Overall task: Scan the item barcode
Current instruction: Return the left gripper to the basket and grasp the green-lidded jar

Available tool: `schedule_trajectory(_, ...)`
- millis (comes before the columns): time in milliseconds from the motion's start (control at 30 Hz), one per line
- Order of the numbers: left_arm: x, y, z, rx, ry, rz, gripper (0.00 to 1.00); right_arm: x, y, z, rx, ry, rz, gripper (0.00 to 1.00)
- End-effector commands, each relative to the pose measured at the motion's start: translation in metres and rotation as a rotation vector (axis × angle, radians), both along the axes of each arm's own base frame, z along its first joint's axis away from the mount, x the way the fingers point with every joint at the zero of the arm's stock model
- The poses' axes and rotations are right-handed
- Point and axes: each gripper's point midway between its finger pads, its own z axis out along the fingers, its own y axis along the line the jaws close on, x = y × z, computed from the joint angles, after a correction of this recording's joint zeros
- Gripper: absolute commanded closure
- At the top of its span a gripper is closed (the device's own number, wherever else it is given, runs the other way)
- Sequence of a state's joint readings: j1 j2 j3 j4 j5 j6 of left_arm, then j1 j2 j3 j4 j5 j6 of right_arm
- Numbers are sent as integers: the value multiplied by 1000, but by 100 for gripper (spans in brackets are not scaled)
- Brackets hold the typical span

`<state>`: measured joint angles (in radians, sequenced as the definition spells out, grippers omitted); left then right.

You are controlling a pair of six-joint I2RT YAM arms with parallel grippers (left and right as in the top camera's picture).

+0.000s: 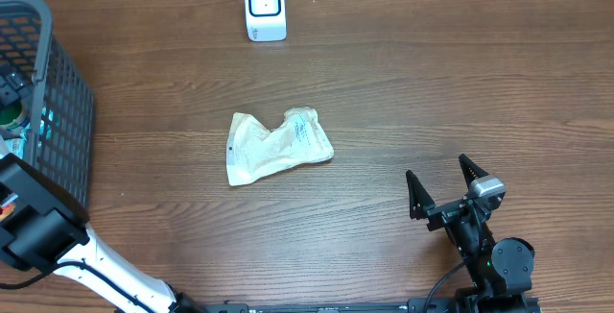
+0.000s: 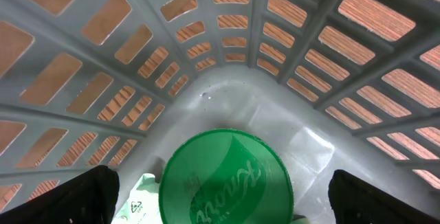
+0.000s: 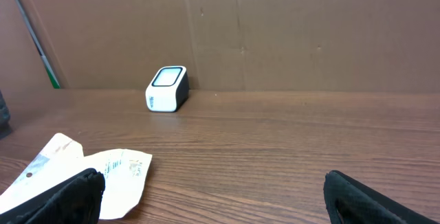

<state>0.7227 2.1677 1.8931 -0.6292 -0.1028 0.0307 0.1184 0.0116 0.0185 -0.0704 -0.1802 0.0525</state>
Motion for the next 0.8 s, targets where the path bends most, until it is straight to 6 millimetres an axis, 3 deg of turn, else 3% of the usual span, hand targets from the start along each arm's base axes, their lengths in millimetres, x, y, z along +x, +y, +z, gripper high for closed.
schedule_trajectory(0,-4,7,-8,12,27,-5,0,0,1,-2,3,-2,5,0)
schedule_trajectory(467,-1,10,-10,28,17,-12,0,0,1,-2,3,-2,5,0)
schedule_trajectory(667,5,3,-35,-30,19,-44,1,0,1,-2,3,-2,5,0)
schedule_trajectory(767,8,-5,-51,-85,22,-71,6,0,1,-2,3,-2,5,0)
